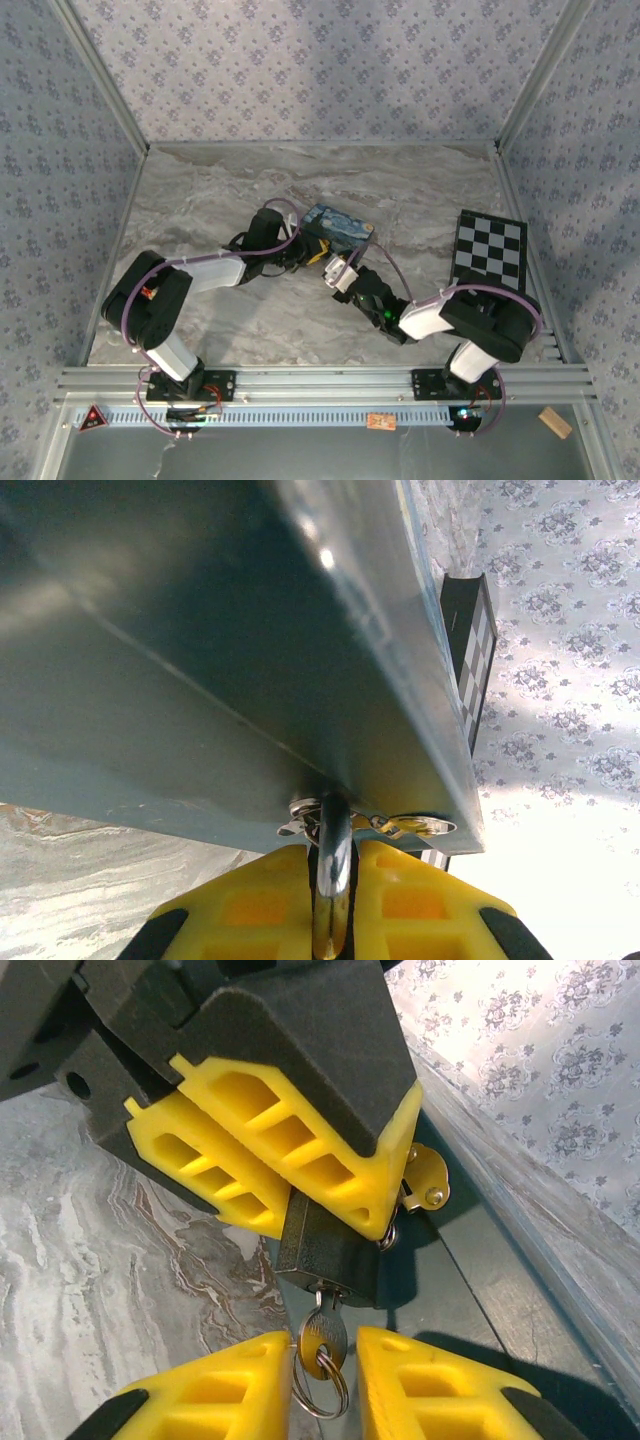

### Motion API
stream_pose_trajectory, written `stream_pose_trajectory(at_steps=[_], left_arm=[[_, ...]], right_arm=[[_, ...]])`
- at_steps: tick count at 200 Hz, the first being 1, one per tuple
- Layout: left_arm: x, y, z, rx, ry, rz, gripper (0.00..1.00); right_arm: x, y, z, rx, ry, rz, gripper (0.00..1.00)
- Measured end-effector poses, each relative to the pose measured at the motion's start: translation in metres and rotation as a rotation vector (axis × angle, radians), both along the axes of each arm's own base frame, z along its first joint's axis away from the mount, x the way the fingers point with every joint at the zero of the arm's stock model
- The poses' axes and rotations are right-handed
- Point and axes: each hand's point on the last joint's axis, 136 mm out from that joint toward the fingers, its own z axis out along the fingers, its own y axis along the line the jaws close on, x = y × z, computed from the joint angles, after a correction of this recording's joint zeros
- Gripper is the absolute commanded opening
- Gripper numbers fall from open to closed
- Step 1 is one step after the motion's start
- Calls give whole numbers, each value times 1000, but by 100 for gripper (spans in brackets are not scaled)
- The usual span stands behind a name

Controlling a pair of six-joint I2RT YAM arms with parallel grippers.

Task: Unlock a padlock with a key

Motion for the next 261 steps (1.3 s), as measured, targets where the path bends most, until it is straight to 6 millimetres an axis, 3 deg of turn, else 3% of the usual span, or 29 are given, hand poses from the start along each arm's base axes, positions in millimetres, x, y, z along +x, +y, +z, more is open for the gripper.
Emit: stream_pose_trajectory(at_steps=[132, 207, 261], left_arm=[[2, 1, 0, 2, -6, 9, 0], [6, -2, 8, -24, -40, 7, 0], [9, -5, 13, -41, -67, 8, 0]], right_arm=[[6, 1, -5, 57, 54, -64, 8], [8, -5, 3, 321, 273, -136, 0], [11, -8, 7, 578, 497, -153, 0]])
